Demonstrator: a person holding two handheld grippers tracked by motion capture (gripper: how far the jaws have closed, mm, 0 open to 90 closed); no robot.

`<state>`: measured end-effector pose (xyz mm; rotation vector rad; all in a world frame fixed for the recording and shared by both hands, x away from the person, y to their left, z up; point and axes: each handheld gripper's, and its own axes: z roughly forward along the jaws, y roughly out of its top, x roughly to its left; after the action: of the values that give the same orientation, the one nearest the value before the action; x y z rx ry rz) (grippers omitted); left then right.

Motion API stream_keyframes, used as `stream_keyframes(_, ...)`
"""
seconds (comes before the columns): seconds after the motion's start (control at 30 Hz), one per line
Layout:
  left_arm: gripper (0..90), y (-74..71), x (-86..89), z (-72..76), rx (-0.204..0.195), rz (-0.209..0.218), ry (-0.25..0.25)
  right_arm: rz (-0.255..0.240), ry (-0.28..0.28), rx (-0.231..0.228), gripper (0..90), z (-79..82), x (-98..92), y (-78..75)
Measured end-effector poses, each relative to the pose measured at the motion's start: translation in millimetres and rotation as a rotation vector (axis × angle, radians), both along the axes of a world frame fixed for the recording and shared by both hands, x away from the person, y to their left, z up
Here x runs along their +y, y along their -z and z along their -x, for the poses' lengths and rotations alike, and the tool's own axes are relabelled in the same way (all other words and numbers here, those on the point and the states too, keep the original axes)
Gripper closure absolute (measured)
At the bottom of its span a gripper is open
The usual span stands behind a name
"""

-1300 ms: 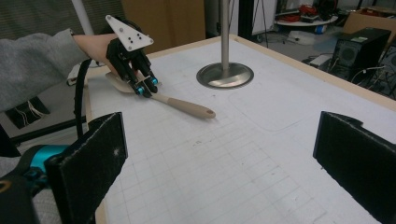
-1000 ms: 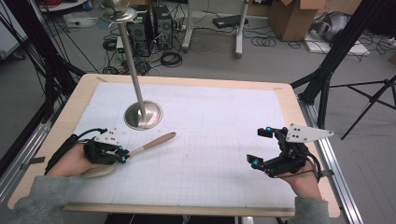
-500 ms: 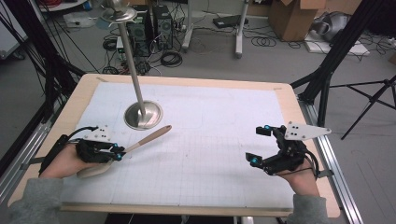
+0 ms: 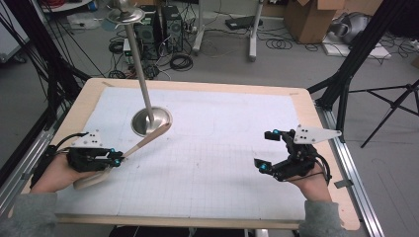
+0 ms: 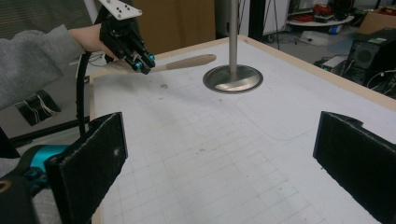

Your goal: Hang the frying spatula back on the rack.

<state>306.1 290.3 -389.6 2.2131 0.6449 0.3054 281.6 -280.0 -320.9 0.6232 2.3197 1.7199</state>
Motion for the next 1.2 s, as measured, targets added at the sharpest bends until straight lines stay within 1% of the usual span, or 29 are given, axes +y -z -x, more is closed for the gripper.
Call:
stream_keyframes(0.2, 76.5, -2.7, 5.3, 3.9, -0.011, 0.003, -0.014, 0.003, -0.01, 0.003, 1.8, -4.7, 3.9, 0.6)
stream_keyframes(0.27, 76.4, -3.6, 8.1, 6.2, -0.02, 0.008, -0.03, 0.002, -0.014, 0.0, 1.8, -6.4, 5.4, 0.6)
stream_keyframes(0.3, 76.5, -3.6, 8.1, 6.2, -0.02, 0.008, -0.03, 0.002, -0.014, 0.0, 1.8, -6.4, 5.4, 0.6)
stream_keyframes(0.33, 76.4, -4.5, 10.2, 7.4, -0.027, 0.014, -0.039, 0.003, -0.019, 0.002, 1.8, -7.6, 6.5, 0.6)
stream_keyframes(0.43, 76.5, -5.7, 12.3, 8.6, -0.027, 0.02, -0.043, 0.003, -0.022, 0.004, 1.8, -8.8, 8.0, 0.7)
stream_keyframes(0.47, 76.5, -6.8, 14.0, 10.0, -0.032, 0.025, -0.052, 0.004, -0.025, 0.005, 1.8, -9.9, 9.4, 0.9)
stream_keyframes(0.53, 76.5, -7.5, 15.2, 10.3, -0.034, 0.024, -0.052, 0.006, -0.03, 0.005, 1.8, -10.9, 10.3, 0.9)
stream_keyframes(0.73, 76.4, -10.3, 19.8, 13.0, -0.05, 0.038, -0.069, 0.007, -0.036, 0.01, 1.8, -13.3, 13.0, 1.6)
stream_keyframes(0.8, 76.5, -11.6, 21.8, 13.8, -0.058, 0.054, -0.079, 0.008, -0.037, 0.011, 1.8, -13.8, 12.6, 1.7)
stream_keyframes(0.87, 76.5, -12.8, 23.1, 13.8, -0.06, 0.056, -0.078, 0.002, -0.036, 0.006, 1.8, -14.2, 12.0, 1.6)
stream_keyframes(1.03, 76.4, -17.7, 27.3, 14.5, -0.073, 0.082, -0.082, 0.001, -0.036, 0.012, 1.8, -13.7, 11.3, 1.5)
stream_keyframes(1.07, 76.5, -18.9, 28.3, 14.7, -0.077, 0.087, -0.086, 0.0, -0.039, 0.006, 1.8, -13.9, 11.5, 1.5)
stream_keyframes(1.2, 76.5, -21.1, 30.8, 14.6, -0.086, 0.092, -0.09, -0.002, -0.042, 0.012, 1.8, -14.3, 12.0, 1.8)
